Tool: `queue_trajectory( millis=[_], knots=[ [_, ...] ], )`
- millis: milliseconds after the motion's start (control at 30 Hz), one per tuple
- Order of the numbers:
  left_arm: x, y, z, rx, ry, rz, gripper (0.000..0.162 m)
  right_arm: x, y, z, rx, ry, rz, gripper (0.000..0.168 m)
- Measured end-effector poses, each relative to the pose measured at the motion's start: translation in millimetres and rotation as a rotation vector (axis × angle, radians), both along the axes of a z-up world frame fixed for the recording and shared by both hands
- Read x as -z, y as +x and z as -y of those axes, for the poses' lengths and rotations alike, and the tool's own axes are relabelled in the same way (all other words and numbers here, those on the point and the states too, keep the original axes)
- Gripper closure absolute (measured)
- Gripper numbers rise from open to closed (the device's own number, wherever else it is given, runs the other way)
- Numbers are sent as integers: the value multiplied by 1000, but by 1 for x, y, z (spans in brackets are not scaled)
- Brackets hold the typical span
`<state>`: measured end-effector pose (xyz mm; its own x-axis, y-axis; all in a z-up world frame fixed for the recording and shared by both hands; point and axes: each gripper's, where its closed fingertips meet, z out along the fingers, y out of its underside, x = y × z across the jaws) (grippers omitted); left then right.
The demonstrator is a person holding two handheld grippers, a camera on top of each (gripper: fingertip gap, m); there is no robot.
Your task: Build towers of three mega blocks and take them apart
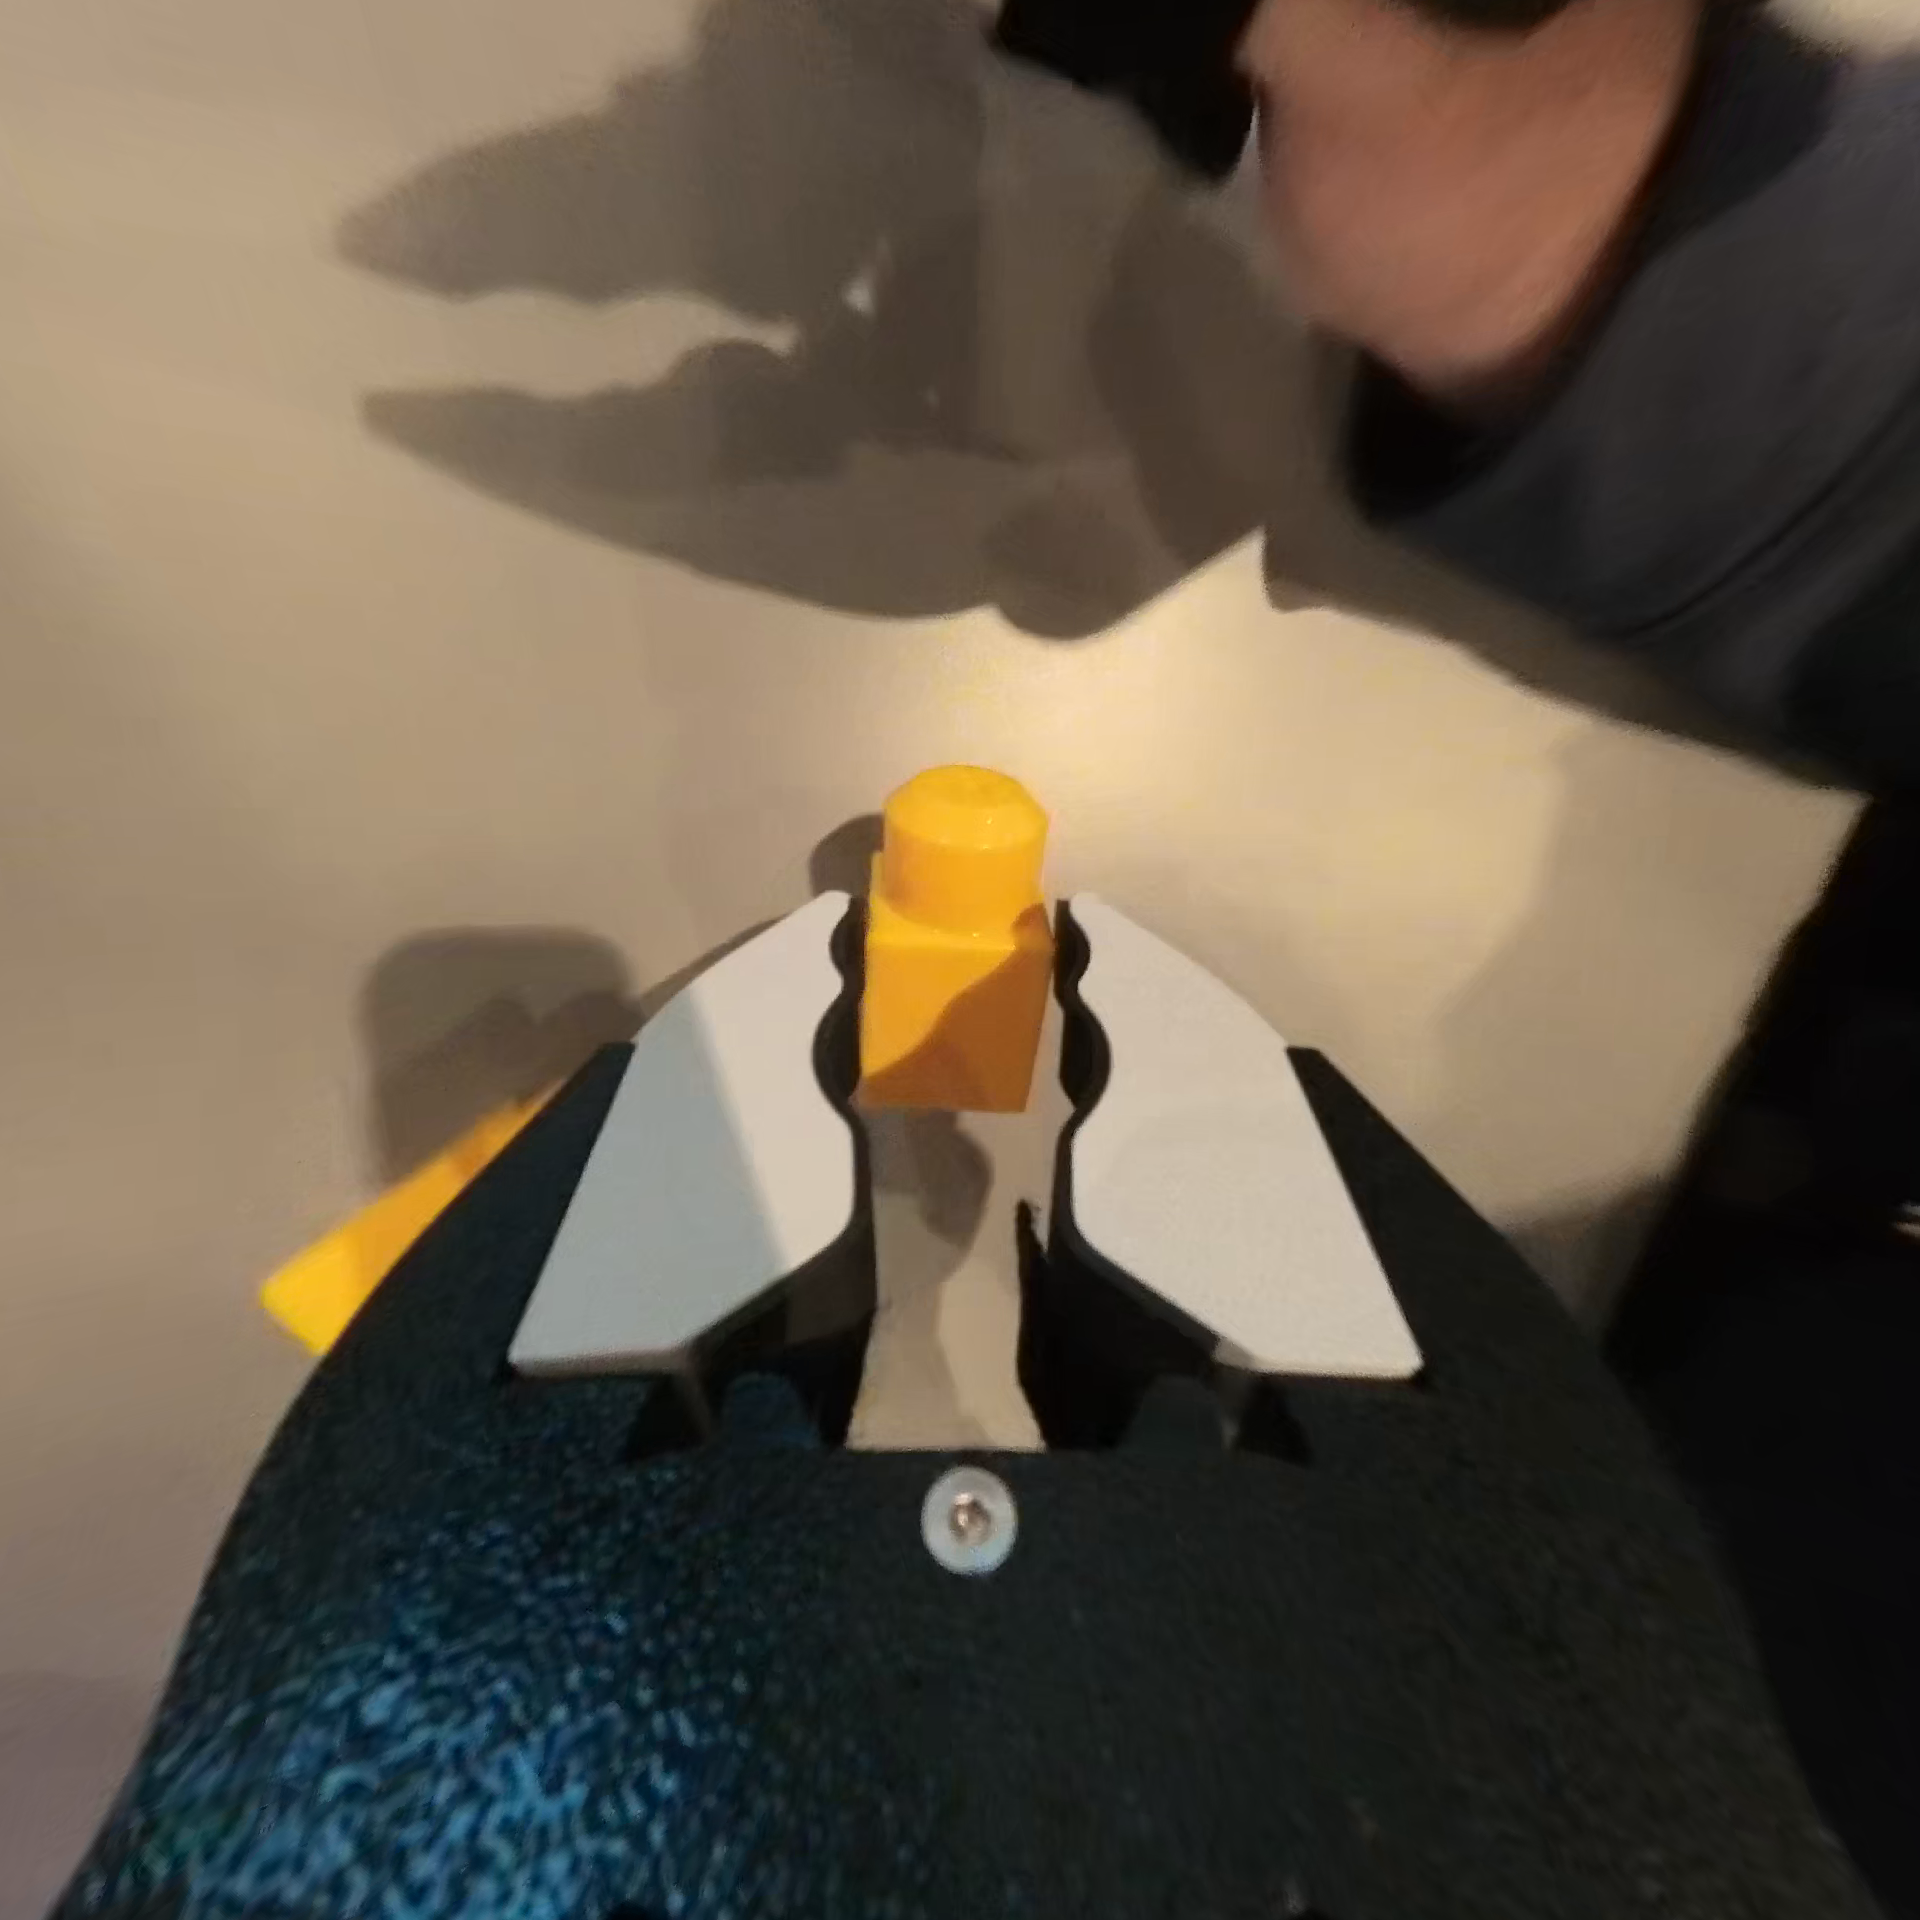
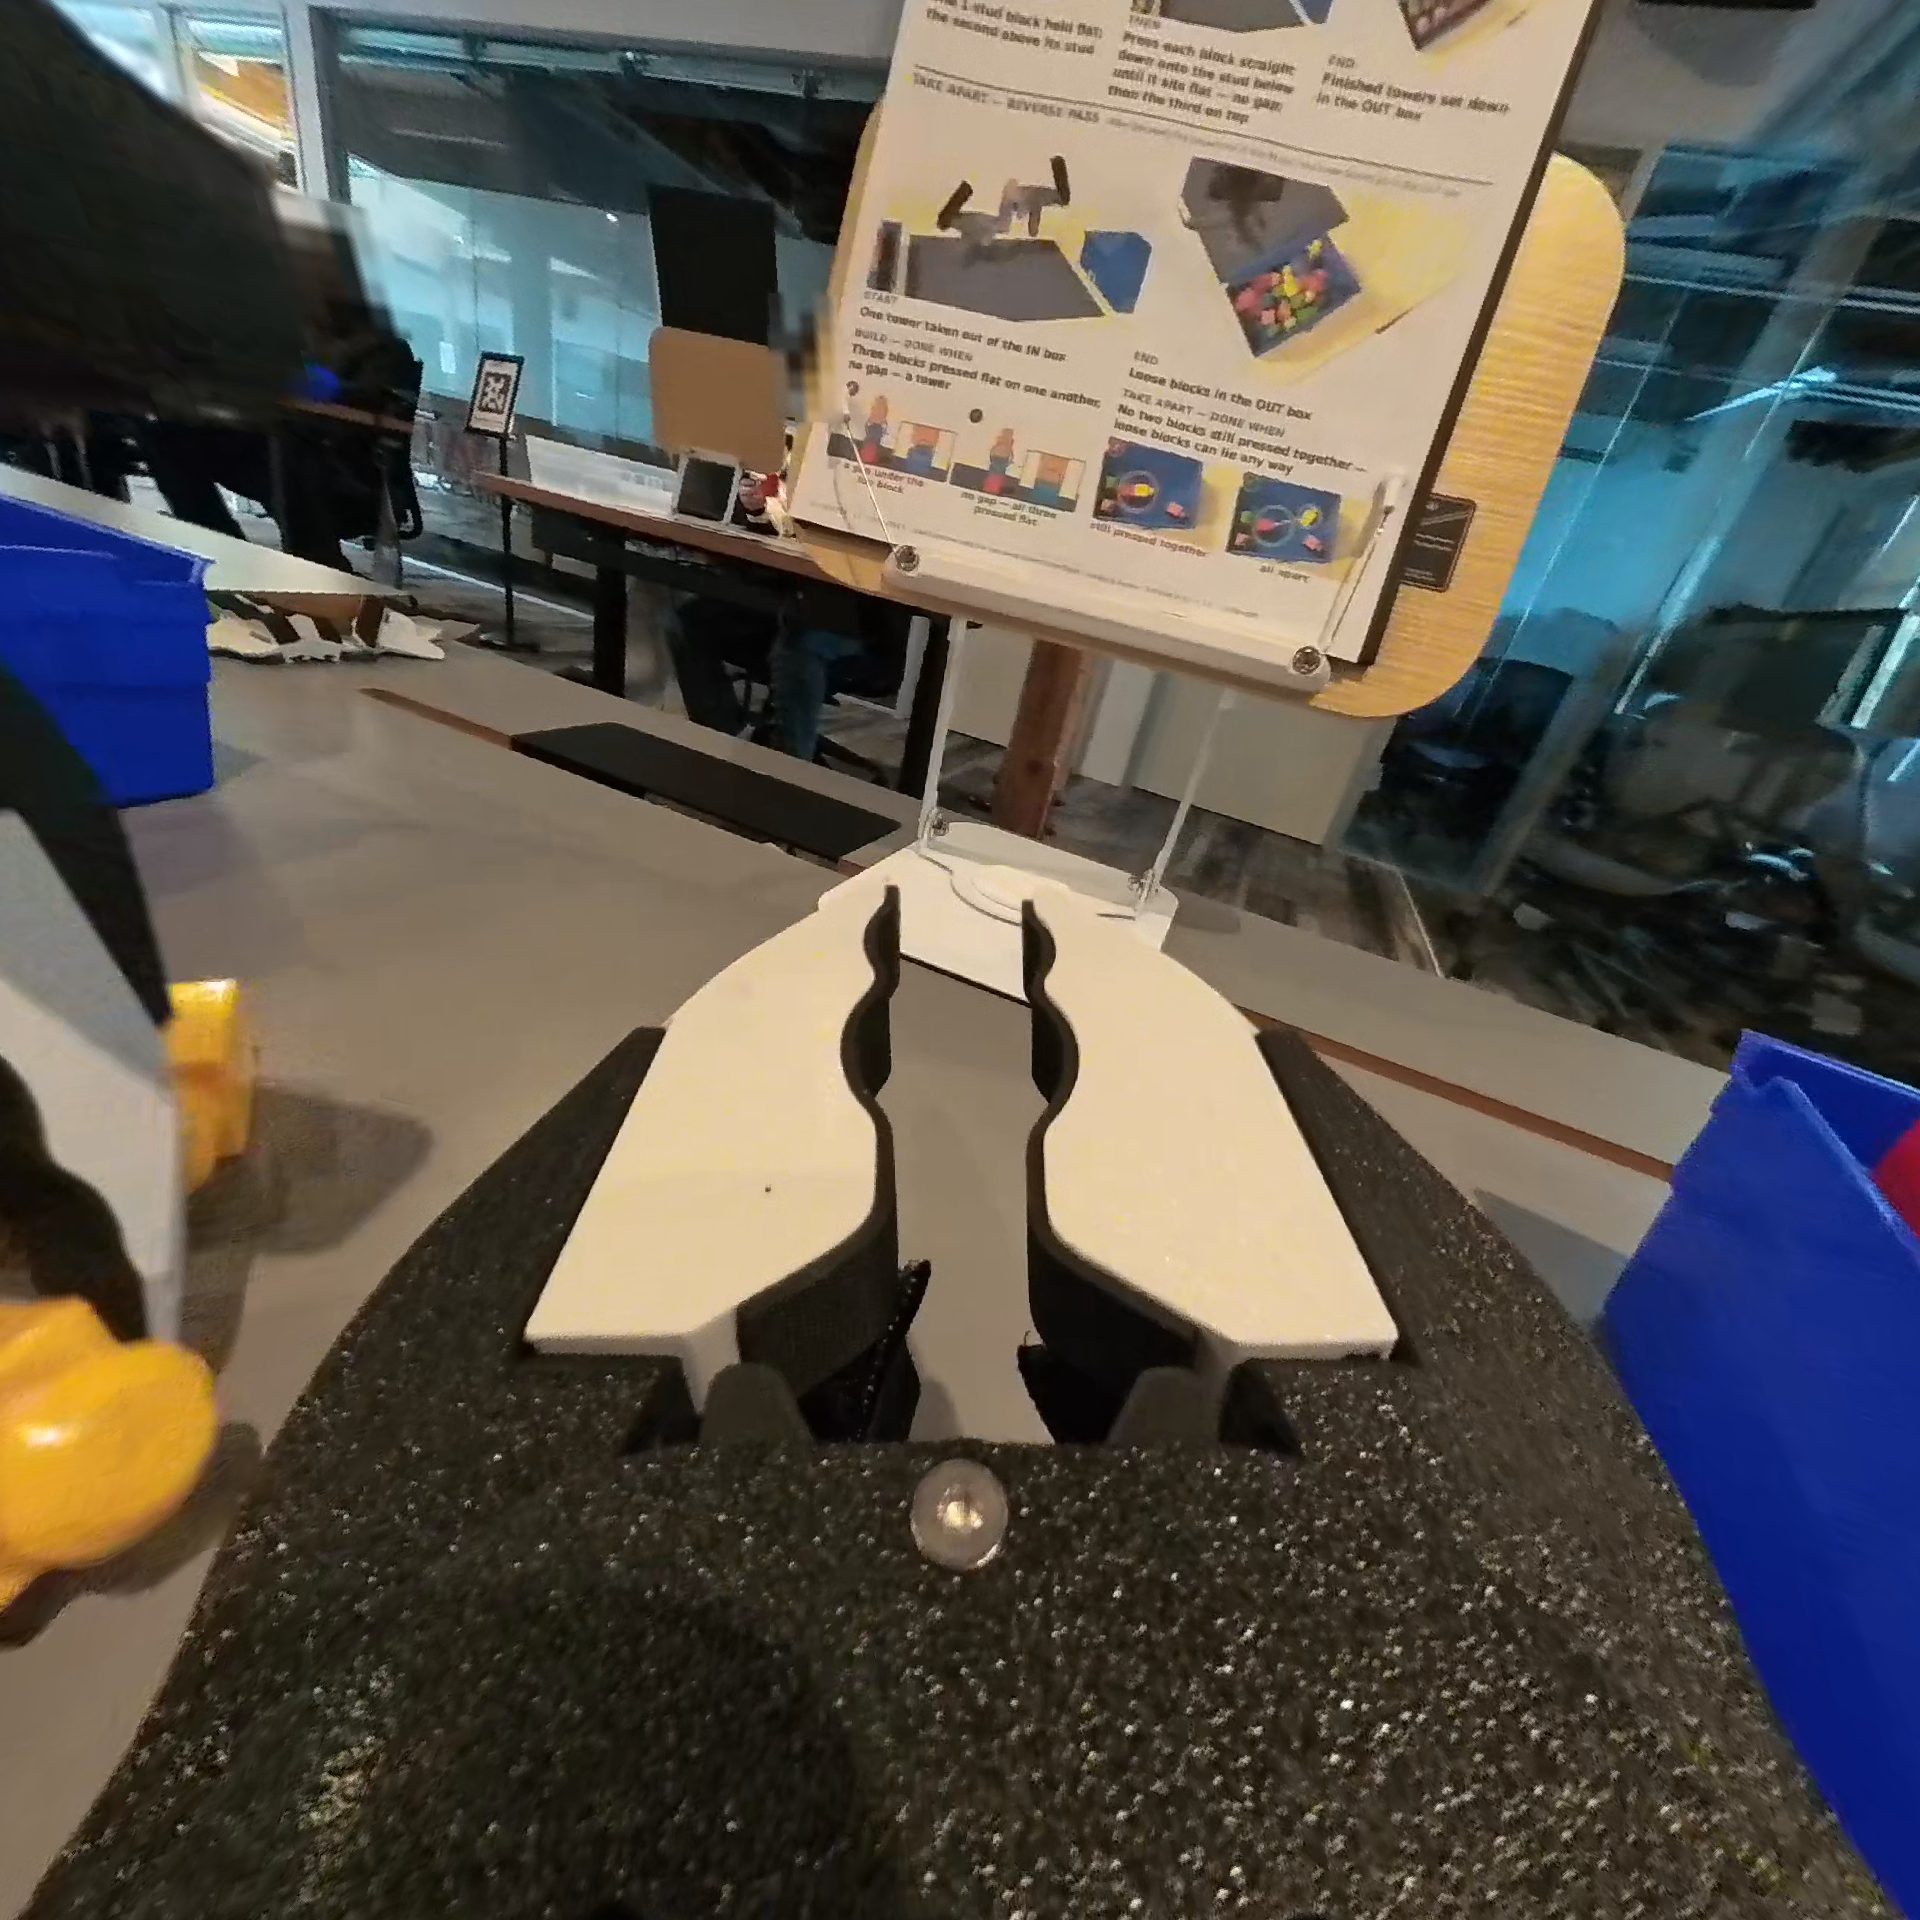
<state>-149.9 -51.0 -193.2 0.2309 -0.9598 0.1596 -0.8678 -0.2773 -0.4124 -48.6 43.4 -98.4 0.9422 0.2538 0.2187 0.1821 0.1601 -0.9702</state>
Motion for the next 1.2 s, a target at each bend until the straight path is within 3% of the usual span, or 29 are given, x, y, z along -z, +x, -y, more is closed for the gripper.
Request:
queue_trajectory(
  millis=[33, 233, 400, 467, 600, 867, 1033, 1200],
  knots=[
    [6, 3, 0, 27, 2, -35, 128, 0, -1, 0, -2, -1, 4, 146],
    [13, -4, 2, 179, 15, -103, 79, -1, -3, 0, -6, 8, 16, 146],
    [-7, -52, -15, 425, 225, -133, 49, -3, -2, -1, -16, 10, -32, 145],
    [-5, -79, -18, 568, 300, -224, 57, -1, -5, -1, -21, 4, -18, 145],
    [-3, -120, -15, 755, 285, -368, 81, 1, -11, -1, -32, 2, 7, 145],
    [3, -128, -30, 995, 415, -456, 91, 3, -12, -2, -36, -6, 6, 145],
    [5, -116, -29, 1054, 466, -425, 101, 3, -11, -2, -38, -9, -9, 145],
    [10, -113, -30, 1076, 511, -431, 99, 3, -13, -2, -47, -13, -18, 145]
  ],
)
